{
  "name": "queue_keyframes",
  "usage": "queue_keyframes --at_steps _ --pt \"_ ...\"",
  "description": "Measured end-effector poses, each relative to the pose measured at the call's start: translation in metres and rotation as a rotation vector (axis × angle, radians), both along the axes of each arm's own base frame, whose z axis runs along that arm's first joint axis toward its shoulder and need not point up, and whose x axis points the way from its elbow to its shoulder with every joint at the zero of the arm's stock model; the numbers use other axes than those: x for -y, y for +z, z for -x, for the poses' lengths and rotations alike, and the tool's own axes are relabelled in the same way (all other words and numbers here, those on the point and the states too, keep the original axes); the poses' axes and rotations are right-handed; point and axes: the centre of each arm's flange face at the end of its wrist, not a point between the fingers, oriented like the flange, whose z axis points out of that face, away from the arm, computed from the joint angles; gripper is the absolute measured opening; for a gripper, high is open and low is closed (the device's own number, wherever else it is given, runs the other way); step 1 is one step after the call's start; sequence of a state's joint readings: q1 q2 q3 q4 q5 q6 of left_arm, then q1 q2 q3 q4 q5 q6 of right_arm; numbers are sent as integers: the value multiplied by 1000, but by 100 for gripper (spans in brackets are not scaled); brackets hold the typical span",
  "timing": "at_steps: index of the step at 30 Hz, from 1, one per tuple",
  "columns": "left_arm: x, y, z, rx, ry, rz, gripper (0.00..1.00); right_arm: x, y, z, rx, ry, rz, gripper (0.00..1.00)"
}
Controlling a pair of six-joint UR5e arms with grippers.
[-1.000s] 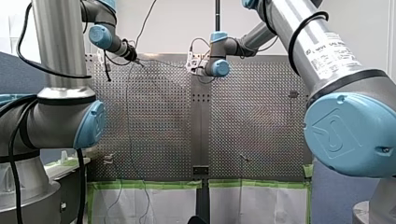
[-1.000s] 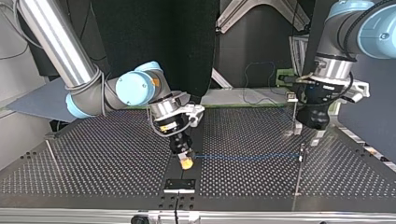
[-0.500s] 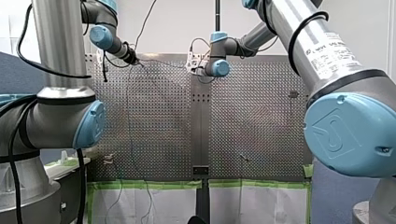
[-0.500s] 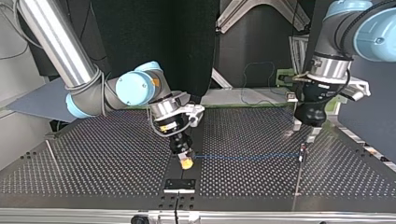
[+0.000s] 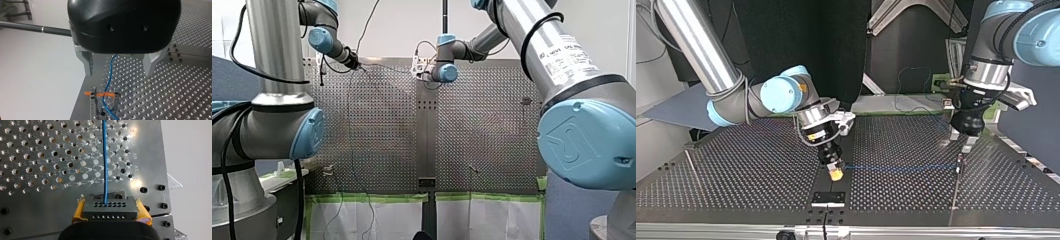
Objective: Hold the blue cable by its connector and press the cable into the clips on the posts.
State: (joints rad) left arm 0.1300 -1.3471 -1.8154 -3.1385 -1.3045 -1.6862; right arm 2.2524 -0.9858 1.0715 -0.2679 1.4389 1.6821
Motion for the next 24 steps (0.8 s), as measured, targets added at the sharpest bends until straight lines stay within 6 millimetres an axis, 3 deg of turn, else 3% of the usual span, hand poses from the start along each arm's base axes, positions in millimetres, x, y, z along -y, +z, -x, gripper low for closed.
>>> queue_keyframes --at_steps 24 --pt "-1 1 -4 37 0 -110 100 0 0 0 0 -1 -1 0"
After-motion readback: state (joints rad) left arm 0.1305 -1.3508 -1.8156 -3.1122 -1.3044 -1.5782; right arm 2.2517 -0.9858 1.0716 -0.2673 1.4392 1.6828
